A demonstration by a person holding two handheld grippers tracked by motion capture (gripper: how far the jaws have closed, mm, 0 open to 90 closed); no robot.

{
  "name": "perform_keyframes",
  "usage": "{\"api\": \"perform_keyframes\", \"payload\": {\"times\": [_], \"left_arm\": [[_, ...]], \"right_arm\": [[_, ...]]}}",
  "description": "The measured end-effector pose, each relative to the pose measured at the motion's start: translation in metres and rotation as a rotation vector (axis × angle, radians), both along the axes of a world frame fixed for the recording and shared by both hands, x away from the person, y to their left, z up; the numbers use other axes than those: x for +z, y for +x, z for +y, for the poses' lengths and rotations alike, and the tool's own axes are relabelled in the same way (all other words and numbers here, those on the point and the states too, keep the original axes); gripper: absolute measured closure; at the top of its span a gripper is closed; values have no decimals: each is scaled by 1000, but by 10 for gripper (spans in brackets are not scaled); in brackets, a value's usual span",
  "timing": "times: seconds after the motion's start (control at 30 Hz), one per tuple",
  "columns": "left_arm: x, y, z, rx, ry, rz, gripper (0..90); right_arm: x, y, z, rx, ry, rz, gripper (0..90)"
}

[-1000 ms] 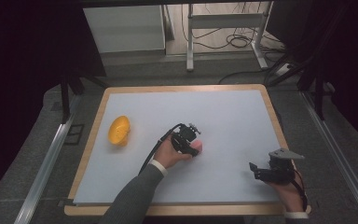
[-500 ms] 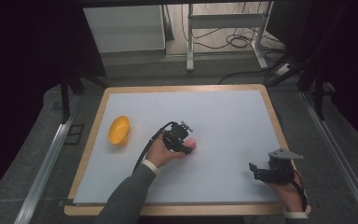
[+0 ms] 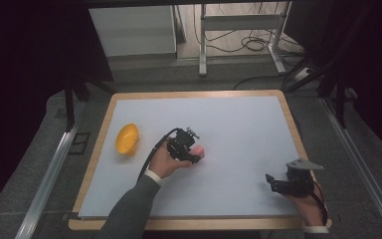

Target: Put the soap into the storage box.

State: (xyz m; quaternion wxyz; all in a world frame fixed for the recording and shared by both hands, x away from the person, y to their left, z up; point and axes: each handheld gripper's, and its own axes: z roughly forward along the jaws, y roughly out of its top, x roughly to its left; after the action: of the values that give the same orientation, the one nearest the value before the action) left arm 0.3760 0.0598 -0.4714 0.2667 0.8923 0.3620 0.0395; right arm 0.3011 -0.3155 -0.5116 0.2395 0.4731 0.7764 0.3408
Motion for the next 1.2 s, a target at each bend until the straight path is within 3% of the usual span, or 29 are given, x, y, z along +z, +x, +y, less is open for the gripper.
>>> {"api": "perform_keyframes", "payload": {"times": [0.6,1.2], "left_arm": [[5,-9,45,61,9,-24,605],[15,-11,63,98,-16,-47,605]], "right_arm": [[0,0,0,-2,-1,0,105],[0,0,-1,-9,1,1,105]]}}
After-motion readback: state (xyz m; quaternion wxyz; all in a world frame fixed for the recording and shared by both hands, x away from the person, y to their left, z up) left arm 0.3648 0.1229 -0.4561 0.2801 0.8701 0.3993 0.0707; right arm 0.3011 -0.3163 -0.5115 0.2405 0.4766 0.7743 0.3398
